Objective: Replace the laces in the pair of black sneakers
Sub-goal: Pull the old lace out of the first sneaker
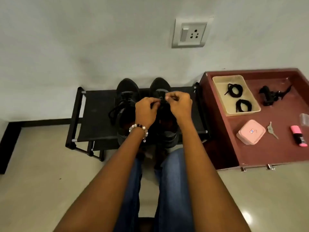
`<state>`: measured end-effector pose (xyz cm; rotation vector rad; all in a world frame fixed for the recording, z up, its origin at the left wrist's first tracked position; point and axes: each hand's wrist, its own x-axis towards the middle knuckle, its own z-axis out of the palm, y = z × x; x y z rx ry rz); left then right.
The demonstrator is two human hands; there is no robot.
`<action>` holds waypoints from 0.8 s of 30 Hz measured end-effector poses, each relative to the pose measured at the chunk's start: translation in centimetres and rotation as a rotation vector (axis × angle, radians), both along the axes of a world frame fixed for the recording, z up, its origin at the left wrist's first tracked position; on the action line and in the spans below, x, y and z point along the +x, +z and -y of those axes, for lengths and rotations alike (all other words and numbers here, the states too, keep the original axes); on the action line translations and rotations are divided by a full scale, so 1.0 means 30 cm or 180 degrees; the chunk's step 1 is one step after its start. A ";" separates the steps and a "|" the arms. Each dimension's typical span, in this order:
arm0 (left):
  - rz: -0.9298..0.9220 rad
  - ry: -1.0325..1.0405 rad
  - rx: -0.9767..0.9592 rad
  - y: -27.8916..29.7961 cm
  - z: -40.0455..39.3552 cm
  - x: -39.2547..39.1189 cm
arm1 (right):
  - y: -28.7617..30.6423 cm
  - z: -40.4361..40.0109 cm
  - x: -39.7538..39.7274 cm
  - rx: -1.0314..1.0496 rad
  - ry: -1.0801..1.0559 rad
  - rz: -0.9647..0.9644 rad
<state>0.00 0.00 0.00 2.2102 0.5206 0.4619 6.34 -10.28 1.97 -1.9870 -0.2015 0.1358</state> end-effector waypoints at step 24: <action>-0.0658 -0.0232 0.0578 -0.103 -0.063 0.104 | -0.096 0.064 0.091 -0.0596 0.0824 0.0201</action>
